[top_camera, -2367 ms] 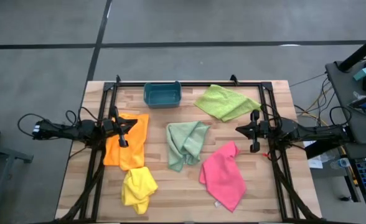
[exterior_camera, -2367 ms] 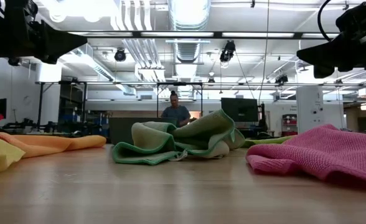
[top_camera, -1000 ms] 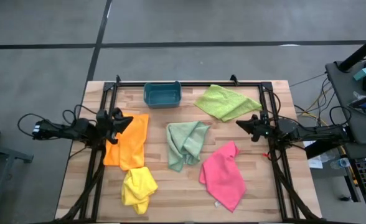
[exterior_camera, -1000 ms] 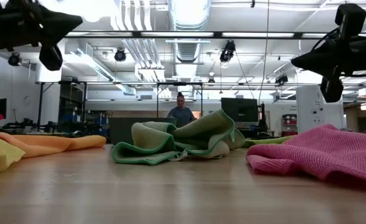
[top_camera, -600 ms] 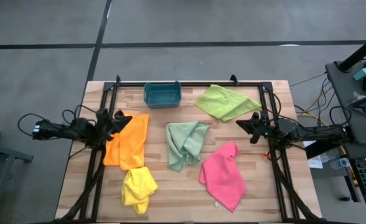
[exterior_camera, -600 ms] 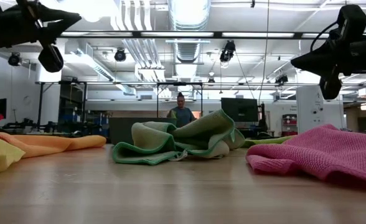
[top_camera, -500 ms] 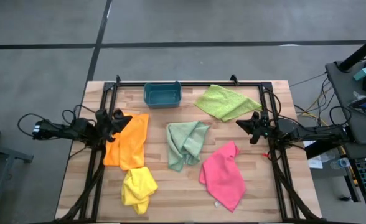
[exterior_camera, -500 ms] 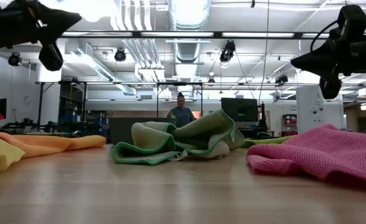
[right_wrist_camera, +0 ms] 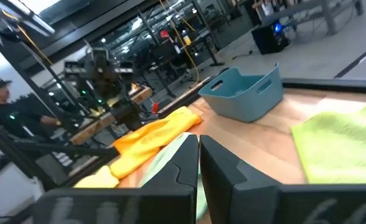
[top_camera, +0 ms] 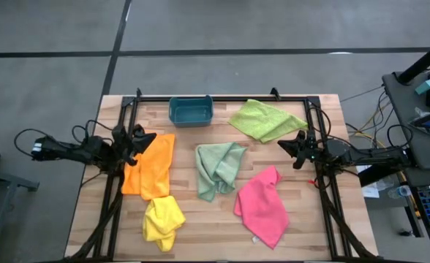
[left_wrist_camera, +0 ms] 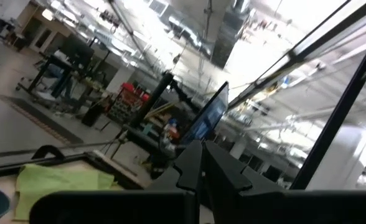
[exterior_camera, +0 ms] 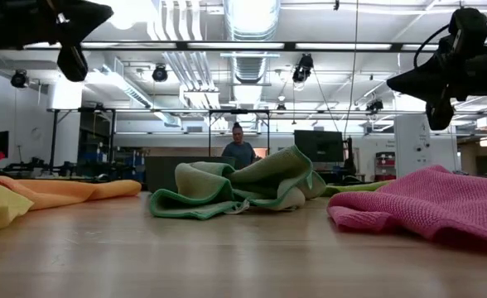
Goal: Fold microfiber towels
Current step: Fold the blue towel
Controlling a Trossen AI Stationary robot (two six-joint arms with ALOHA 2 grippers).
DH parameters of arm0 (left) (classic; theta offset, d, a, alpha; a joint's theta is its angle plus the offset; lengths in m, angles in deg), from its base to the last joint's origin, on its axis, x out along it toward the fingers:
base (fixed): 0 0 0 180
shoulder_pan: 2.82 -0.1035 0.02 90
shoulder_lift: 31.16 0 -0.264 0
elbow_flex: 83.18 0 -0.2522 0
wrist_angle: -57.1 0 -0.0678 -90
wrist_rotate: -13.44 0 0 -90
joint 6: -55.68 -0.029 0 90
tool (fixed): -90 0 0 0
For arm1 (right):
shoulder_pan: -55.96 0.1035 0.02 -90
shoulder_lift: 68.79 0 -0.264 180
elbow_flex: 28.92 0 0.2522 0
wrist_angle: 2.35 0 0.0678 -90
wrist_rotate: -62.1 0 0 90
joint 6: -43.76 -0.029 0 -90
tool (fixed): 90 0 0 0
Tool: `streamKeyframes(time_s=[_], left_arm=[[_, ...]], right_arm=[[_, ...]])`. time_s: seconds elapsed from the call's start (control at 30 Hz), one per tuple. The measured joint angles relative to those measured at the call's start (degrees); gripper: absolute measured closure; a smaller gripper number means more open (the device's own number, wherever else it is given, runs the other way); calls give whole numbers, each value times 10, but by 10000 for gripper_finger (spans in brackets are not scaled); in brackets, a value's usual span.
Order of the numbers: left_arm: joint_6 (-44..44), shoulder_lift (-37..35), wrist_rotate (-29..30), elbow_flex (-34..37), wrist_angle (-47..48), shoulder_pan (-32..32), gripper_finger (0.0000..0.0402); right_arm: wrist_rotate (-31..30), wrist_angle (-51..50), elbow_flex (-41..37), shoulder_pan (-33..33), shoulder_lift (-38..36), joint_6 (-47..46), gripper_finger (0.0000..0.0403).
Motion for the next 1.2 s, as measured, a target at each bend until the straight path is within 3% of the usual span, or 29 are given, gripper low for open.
streamKeyframes(time_s=[0.4, 0.67, 1.2], left_arm=[[-30, 254, -30, -156, 9, 1, 398], [-16, 445, -61, -281, 19, 21, 398], [90, 701, -61, -580, 403, 95, 398]], right_arm=[[0, 112, 0, 0, -1, 130, 394], [2, 117, 14, 0, -1, 217, 394], [2, 115, 47, 0, 0, 313, 394]])
